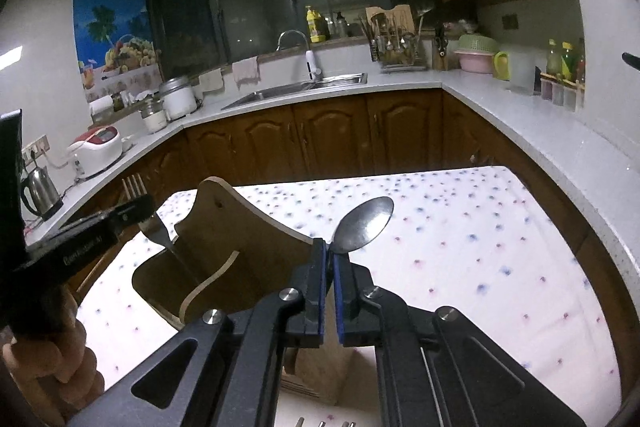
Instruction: Organize utensils
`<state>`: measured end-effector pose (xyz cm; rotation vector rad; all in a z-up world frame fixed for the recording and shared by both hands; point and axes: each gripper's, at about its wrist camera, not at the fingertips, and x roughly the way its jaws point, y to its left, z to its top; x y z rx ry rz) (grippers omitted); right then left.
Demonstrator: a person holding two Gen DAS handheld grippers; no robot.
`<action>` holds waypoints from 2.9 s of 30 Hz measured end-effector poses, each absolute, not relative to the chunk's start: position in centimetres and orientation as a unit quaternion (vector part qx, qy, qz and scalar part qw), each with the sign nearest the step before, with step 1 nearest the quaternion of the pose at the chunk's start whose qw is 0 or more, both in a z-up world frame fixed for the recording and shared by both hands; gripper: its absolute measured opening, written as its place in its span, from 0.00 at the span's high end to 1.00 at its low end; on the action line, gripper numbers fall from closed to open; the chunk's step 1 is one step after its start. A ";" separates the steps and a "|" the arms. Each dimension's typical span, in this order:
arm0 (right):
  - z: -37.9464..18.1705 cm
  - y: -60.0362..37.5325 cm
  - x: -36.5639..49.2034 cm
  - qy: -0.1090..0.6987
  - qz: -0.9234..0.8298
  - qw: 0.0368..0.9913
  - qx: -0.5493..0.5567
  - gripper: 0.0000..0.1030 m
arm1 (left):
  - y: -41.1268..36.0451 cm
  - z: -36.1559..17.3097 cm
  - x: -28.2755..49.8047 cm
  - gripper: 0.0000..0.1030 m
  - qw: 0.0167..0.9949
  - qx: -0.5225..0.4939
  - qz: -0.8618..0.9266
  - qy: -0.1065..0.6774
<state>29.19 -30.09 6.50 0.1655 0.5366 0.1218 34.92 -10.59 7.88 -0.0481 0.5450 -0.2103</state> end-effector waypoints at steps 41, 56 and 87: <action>6.5 -34.3 13.7 0.222 0.047 0.952 0.206 0.11 | -2.2 7.4 20.1 0.19 0.949 -0.123 -0.081 0.278; 3.8 -33.8 8.6 0.250 0.033 0.949 0.190 0.10 | -1.2 2.3 15.4 0.18 0.929 -0.124 -0.071 0.342; -2.9 -29.8 18.7 0.408 0.046 0.903 0.125 0.70 | -7.3 -3.2 23.5 0.27 0.875 -0.033 -0.075 0.476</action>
